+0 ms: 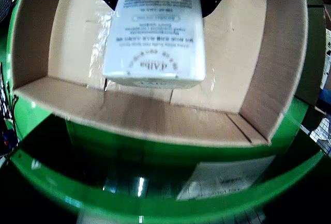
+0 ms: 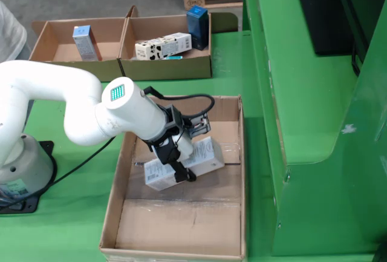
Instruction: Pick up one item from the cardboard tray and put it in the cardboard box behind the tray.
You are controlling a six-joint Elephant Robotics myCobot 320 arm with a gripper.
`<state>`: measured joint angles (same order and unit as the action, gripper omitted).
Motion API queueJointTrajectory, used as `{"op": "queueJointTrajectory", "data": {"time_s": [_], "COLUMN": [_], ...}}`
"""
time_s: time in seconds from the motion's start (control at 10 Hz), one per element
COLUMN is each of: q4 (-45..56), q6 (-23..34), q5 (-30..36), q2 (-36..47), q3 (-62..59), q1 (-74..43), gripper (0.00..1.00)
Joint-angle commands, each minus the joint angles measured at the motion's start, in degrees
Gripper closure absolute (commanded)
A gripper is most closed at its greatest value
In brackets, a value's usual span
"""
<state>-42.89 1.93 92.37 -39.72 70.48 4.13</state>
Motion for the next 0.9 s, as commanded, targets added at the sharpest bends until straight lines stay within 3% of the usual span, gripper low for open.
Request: {"op": "queueJointTrajectory", "data": {"time_s": [0.0,0.8], "q4": [2.0,7.2], "q6": [0.0,0.3], "q5": [0.4,0.0], "q2": [2.0,1.8], "q3": [-7.5,-14.7], "q1": [-0.1,0.2], "gripper": [1.00,1.00]}}
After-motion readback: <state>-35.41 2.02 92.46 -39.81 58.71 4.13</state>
